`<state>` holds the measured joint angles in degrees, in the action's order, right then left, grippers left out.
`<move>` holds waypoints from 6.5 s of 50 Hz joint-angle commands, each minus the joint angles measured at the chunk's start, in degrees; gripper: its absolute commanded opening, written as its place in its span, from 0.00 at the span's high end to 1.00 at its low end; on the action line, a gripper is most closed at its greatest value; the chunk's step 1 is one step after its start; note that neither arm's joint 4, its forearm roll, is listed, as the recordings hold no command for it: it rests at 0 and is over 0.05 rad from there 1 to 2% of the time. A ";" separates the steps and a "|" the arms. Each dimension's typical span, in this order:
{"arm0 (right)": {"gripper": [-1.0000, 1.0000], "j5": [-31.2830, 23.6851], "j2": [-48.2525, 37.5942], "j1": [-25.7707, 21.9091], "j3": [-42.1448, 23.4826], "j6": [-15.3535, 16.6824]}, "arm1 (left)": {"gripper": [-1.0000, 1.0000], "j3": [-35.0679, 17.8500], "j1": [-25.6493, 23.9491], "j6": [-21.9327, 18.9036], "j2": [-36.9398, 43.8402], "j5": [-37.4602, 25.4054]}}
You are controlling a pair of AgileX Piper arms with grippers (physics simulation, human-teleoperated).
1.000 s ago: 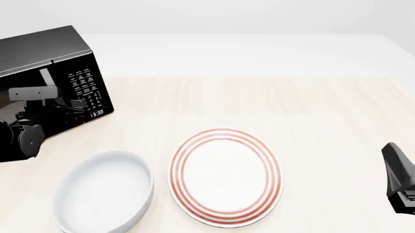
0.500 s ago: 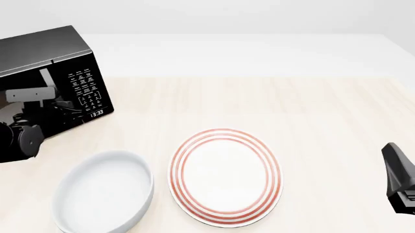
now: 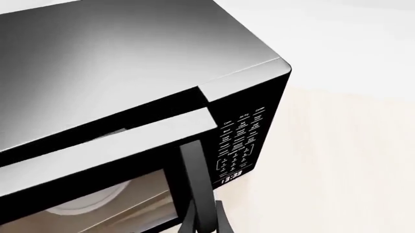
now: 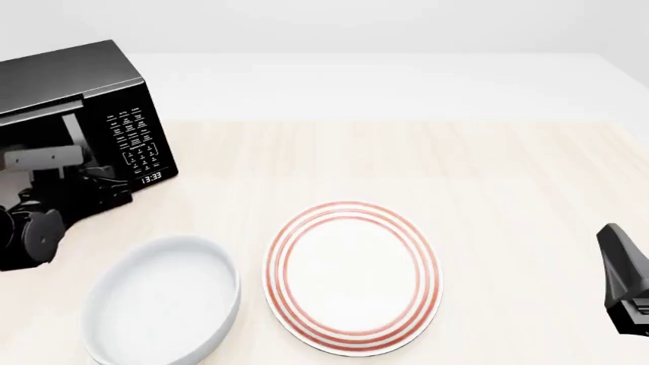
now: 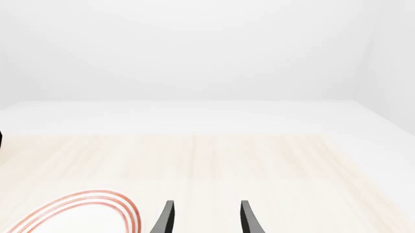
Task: Open the microwave.
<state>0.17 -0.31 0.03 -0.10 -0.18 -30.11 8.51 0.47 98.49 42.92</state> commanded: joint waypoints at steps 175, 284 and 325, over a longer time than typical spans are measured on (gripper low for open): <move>0.00 0.00 0.00 -0.01 0.00 0.01 | 0.00 22.80 -6.21 6.55 -22.54 2.92; 0.00 0.00 0.00 0.00 0.00 0.00 | 0.00 9.96 -0.16 1.74 -83.31 -57.16; 0.00 0.01 0.01 0.00 0.00 0.00 | 0.00 -8.03 -1.20 -2.34 -78.95 -64.63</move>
<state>0.17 -0.31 0.03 -0.10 -0.18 -33.11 8.04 -0.39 17.24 -20.01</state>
